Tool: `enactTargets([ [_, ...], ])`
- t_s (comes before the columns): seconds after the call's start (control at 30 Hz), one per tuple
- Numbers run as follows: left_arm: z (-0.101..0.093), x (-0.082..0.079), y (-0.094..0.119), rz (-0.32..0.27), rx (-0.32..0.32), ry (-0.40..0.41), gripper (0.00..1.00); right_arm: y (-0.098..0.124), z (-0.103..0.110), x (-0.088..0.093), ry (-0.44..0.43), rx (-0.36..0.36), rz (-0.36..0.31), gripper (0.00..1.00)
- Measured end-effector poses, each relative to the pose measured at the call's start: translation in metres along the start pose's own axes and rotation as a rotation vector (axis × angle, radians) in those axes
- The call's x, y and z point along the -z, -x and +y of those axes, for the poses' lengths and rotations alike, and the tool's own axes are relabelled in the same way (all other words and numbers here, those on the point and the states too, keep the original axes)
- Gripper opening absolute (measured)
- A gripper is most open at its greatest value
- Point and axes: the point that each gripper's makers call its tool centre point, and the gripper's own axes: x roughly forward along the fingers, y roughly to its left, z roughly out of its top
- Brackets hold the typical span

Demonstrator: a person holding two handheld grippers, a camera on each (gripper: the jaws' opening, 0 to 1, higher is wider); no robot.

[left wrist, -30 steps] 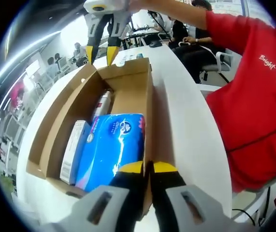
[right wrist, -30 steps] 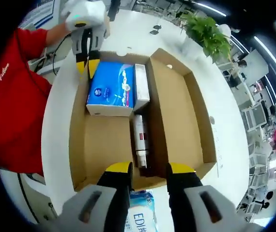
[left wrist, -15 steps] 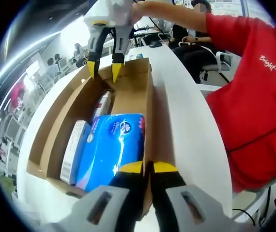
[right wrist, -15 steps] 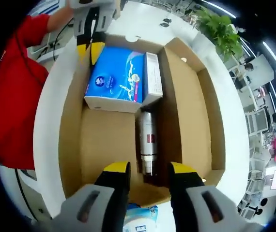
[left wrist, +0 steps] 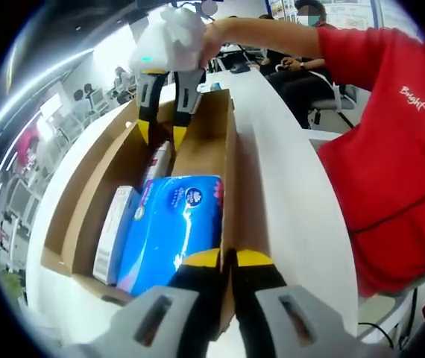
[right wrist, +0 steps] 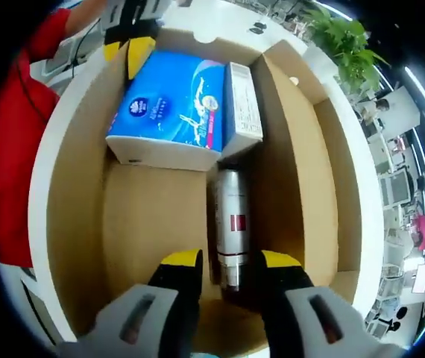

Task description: Operate the shoe box by opening the lid, removing the specified soft item, and placing it in the target area until the item is outside and the box remains undamaged.

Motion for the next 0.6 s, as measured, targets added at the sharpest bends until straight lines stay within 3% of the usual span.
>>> enactTargets([
  [0.6,0.0,0.001,0.0,-0.002,-0.006,-0.003,0.05,-0.022,0.011,0.003,-0.043,-0.064,0.015,0.32],
])
